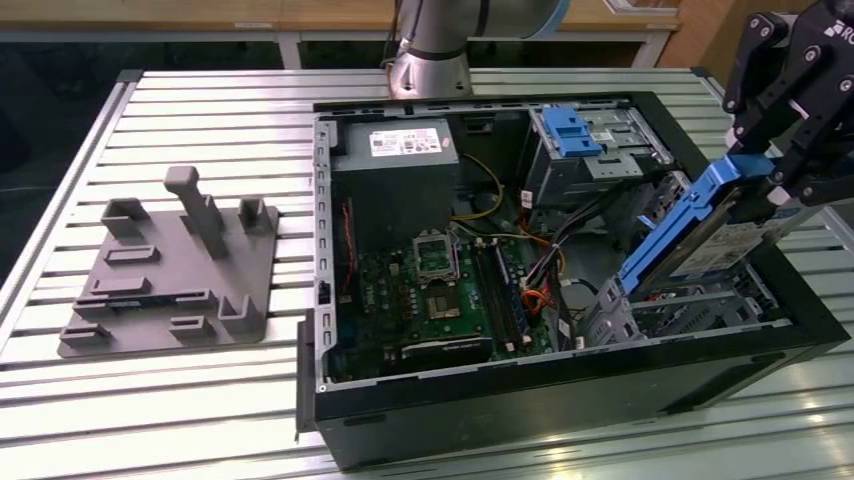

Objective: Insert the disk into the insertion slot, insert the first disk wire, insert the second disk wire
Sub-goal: 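Insert the disk into the insertion slot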

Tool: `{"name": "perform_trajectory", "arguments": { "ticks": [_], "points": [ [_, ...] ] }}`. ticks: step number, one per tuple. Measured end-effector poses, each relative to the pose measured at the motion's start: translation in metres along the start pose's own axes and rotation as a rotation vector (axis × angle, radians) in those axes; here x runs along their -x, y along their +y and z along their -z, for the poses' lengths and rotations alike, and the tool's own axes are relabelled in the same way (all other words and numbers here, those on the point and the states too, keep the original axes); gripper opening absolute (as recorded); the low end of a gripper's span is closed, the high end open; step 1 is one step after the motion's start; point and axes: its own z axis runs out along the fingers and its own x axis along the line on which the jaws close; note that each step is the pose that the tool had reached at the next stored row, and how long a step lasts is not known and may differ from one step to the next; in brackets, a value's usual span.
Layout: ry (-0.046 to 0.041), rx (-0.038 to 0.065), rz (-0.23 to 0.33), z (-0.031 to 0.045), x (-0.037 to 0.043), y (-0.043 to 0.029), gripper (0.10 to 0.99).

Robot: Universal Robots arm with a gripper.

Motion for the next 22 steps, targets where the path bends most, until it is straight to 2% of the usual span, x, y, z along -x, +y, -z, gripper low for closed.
{"name": "perform_trajectory", "arguments": {
  "ticks": [11,22],
  "points": [
    [0.0000,0.000,0.000,-0.0041,-0.0025,-0.0002,0.365],
    [-0.0001,0.004,0.000,-0.0129,-0.0030,-0.0002,0.365]
  ]
}}
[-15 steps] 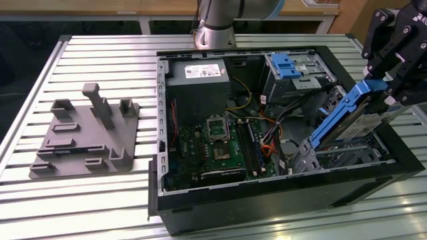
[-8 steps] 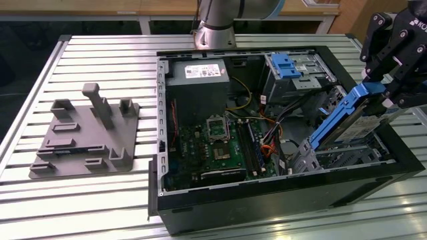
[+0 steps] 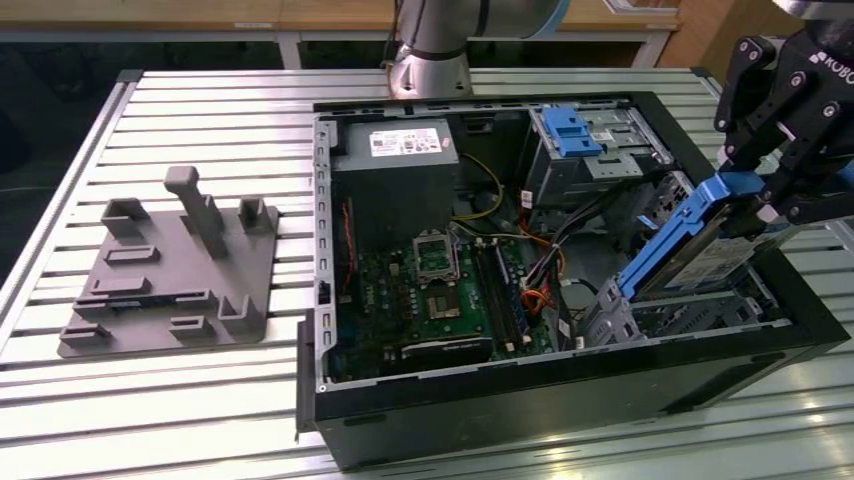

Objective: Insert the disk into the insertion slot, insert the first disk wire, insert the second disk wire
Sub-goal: 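Insert the disk into the insertion slot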

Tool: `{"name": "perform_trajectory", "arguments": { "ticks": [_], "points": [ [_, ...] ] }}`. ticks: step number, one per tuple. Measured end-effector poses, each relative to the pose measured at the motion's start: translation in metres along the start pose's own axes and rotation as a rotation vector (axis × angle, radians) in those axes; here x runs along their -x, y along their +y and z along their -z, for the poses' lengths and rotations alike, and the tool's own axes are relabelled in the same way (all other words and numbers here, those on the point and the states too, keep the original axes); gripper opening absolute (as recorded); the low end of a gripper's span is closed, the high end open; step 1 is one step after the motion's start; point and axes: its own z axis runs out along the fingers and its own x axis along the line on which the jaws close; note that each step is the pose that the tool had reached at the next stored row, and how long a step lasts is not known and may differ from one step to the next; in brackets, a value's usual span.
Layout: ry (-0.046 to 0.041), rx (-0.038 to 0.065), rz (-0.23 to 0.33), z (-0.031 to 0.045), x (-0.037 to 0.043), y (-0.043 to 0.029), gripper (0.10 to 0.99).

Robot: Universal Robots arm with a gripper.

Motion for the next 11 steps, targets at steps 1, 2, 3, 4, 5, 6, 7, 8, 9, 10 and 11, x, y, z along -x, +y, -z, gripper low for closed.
{"name": "perform_trajectory", "arguments": {
  "ticks": [1,2,3,4,5,6,7,8,9,10,11],
  "points": [
    [0.0000,0.001,0.000,-0.0012,0.0000,0.0000,0.365],
    [-0.0001,0.001,0.000,-0.0026,-0.0001,0.0000,0.365],
    [-0.0001,0.002,0.000,-0.0040,-0.0002,0.0000,0.365],
    [-0.0001,0.002,0.000,-0.0057,-0.0003,0.0000,0.365],
    [-0.0002,0.003,0.000,-0.0074,-0.0004,0.0000,0.365],
    [-0.0005,0.003,0.000,-0.0093,-0.0004,0.0000,0.365],
    [-0.0005,0.004,0.000,-0.0111,-0.0006,0.0000,0.365],
    [-0.0005,0.004,0.000,-0.0128,-0.0006,0.0000,0.365],
    [-0.0007,0.004,0.000,-0.0146,-0.0008,0.0000,0.365],
    [-0.0010,0.005,0.000,-0.0166,-0.0009,0.0000,0.365],
    [-0.0011,0.005,0.000,-0.0184,-0.0011,0.0000,0.365]
  ]
}}
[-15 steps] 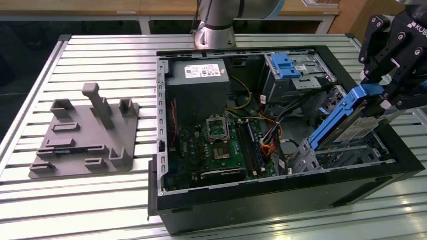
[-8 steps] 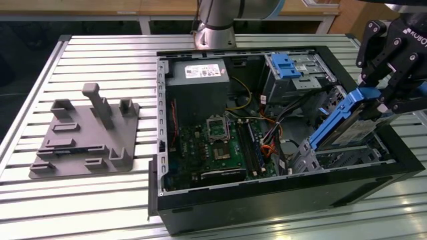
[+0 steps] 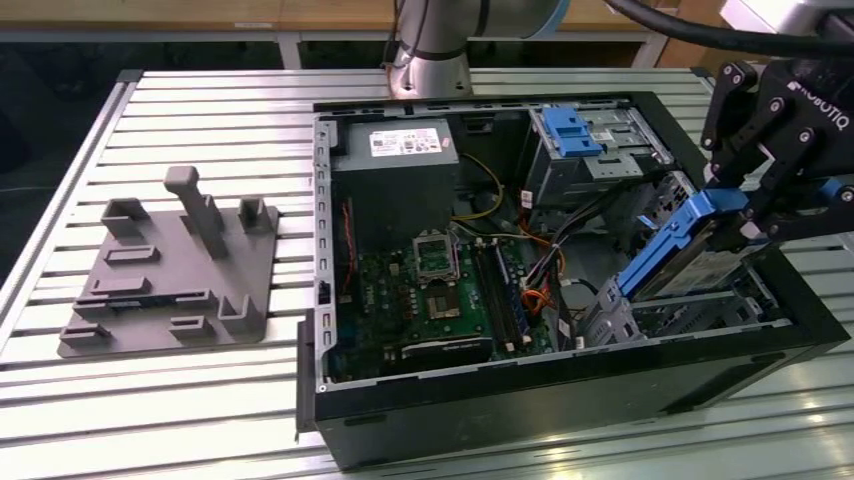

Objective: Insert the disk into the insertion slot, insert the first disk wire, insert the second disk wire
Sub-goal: 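Insert the disk into the insertion slot, then insert the first disk wire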

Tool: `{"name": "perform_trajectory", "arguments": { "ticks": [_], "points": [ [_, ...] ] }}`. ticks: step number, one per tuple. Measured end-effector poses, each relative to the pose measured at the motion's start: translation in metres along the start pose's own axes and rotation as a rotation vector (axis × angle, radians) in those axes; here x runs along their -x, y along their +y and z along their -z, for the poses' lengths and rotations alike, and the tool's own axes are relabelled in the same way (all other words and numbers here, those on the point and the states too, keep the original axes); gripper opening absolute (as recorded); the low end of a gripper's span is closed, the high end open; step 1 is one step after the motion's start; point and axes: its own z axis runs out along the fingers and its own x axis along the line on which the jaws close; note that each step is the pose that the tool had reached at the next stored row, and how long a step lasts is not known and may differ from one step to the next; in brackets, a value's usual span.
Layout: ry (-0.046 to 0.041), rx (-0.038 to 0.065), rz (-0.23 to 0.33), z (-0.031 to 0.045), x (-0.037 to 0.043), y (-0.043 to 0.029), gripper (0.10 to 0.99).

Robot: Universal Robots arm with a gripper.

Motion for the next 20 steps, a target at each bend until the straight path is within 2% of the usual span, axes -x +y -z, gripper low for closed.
{"name": "perform_trajectory", "arguments": {
  "ticks": [6,7,9,10,20],
  "points": [
    [-0.0003,0.003,0.000,-0.0093,-0.0012,-0.0001,0.376],
    [0.0000,0.004,0.000,-0.0096,-0.0012,-0.0001,0.431],
    [-0.0002,0.004,0.000,-0.0098,-0.0012,-0.0002,0.431],
    [-0.0004,0.004,0.000,-0.0099,-0.0012,-0.0002,0.498],
    [-0.0005,0.004,0.000,-0.0100,-0.0012,-0.0002,0.498]
  ]
}}
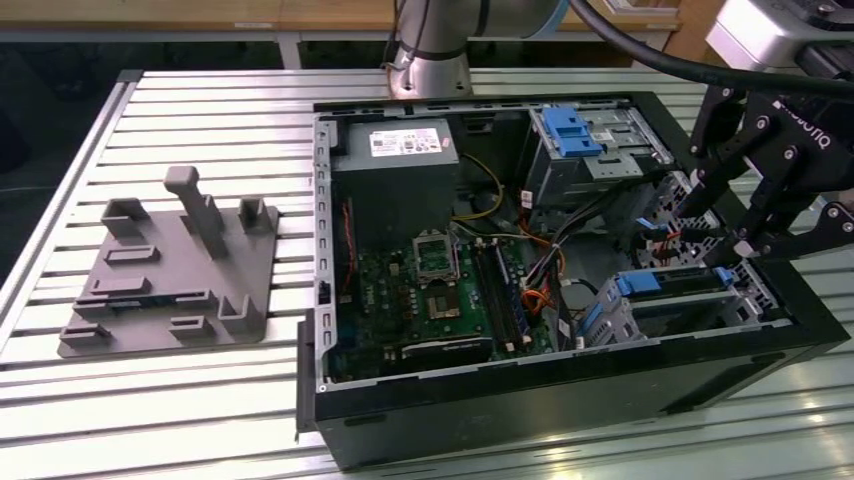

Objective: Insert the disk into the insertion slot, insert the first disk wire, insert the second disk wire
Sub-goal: 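Insert the first disk wire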

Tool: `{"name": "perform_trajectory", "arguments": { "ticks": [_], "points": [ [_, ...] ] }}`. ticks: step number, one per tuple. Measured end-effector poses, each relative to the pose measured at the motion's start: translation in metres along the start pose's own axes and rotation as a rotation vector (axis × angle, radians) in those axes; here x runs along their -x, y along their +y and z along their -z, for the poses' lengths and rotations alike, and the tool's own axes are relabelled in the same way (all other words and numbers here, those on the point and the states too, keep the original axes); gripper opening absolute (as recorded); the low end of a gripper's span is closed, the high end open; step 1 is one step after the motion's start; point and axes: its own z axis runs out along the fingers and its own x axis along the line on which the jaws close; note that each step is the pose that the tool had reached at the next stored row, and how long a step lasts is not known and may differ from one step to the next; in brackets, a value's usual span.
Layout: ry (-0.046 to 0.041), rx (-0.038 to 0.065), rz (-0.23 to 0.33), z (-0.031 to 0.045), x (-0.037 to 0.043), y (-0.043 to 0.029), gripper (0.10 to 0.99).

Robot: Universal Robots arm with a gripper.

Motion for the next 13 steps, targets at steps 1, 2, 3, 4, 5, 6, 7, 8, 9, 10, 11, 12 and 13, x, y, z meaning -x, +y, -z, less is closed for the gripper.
{"name": "perform_trajectory", "arguments": {
  "ticks": [1,2,3,4,5,6,7,8,9,10,11,12,13],
  "points": [
    [0.0000,0.000,0.000,0.0000,0.0000,0.0000,0.498],
    [-0.0001,0.000,0.000,0.0000,0.0000,0.0000,0.498],
    [-0.0001,0.000,0.000,0.0000,0.0000,0.0000,0.498],
    [0.0000,0.000,0.000,0.0000,0.0000,0.0000,0.498],
    [0.0000,0.000,0.000,0.0000,0.0000,0.0000,0.498],
    [-0.0001,0.000,0.000,0.0000,0.0000,0.0000,0.498],
    [-0.0001,0.000,0.000,0.0000,0.0000,-0.0001,0.498],
    [0.0003,0.000,-0.001,-0.0001,0.0000,-0.0004,0.498],
    [0.0030,0.000,-0.006,-0.0001,0.0001,-0.0005,0.498],
    [0.0060,0.000,-0.015,-0.0001,0.0000,-0.0007,0.498],
    [0.0095,0.000,-0.023,-0.0001,0.0001,-0.0010,0.498],
    [0.0139,-0.001,-0.030,0.0000,0.0001,-0.0016,0.498],
    [0.0180,-0.001,-0.034,-0.0001,0.0007,-0.0019,0.498]
  ]
}}
